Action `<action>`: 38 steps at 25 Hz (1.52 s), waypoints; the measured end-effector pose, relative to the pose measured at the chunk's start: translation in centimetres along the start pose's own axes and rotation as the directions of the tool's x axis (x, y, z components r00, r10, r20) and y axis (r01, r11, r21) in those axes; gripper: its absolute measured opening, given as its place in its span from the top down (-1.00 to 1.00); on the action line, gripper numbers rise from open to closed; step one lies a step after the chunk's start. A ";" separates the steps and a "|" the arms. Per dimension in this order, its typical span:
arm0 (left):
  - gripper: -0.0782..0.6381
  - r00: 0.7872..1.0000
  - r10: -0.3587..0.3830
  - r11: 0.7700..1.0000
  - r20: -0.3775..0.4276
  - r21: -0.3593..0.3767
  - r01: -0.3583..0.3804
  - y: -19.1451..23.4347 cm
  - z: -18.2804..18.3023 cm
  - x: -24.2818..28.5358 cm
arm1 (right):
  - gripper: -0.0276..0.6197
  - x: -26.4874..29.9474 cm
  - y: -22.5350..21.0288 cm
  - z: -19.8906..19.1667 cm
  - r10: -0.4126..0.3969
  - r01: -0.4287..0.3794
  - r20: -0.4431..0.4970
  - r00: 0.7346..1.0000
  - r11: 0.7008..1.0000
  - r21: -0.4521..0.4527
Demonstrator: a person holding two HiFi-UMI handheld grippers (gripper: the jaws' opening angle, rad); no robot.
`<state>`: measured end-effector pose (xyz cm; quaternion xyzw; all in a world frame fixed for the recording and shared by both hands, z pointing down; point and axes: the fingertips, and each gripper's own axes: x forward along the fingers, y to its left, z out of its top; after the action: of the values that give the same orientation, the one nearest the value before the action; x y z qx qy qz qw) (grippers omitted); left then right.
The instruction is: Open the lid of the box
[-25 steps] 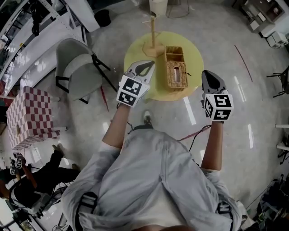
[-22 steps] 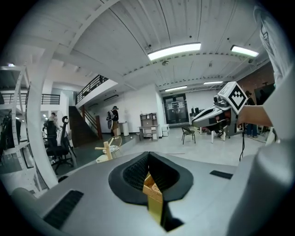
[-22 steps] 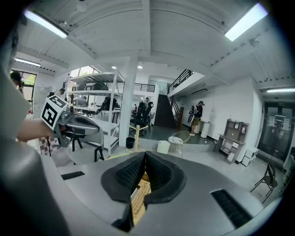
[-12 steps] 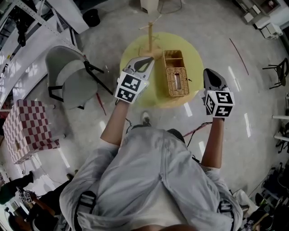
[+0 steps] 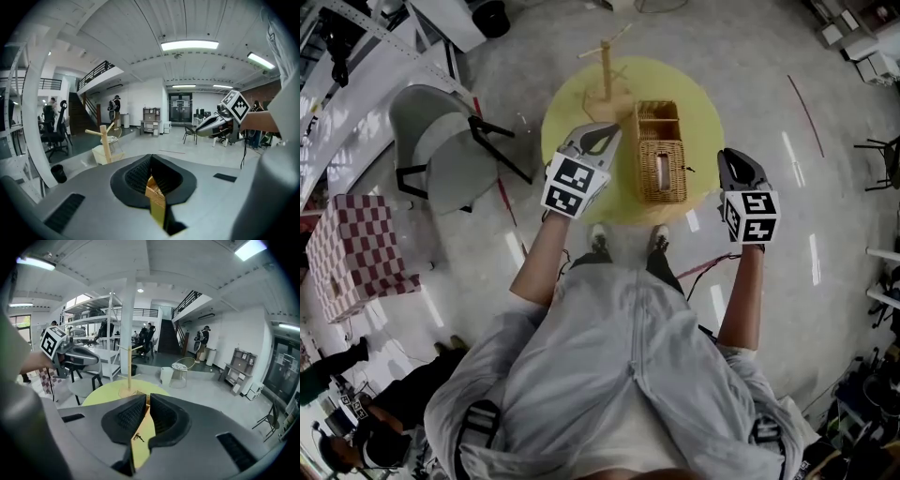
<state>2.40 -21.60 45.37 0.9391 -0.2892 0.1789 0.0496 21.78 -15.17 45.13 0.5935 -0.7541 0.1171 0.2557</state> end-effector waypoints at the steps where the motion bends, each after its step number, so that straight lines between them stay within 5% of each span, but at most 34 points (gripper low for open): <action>1: 0.70 1.000 0.012 1.000 -0.008 -0.005 -0.012 -0.1 -0.1 0.4 | 0.77 0.5 -0.3 -0.5 0.023 -0.023 -0.013 1.000 1.000 -0.012; 13: 0.70 0.981 0.141 0.986 -0.133 -0.070 -0.152 -2.5 -2.9 4.5 | 0.71 6.1 -2.3 -6.3 0.279 -0.286 -0.117 0.953 0.957 -0.042; 27: 0.70 0.944 0.244 0.954 -0.223 -0.120 -0.275 -4.4 -6.9 5.6 | 0.61 9.7 0.4 -13.9 0.491 -0.531 -0.264 0.831 0.840 -0.111; 38: 0.70 0.915 0.301 0.922 -0.268 -0.164 -0.351 -5.2 -9.7 5.3 | 0.60 11.8 2.6 -18.3 0.552 -0.633 -0.370 0.747 0.761 -0.143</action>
<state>6.37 -18.19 56.41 0.8386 -0.4515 0.2646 0.1512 21.88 -15.56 67.08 0.2562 -0.8637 0.1833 0.3934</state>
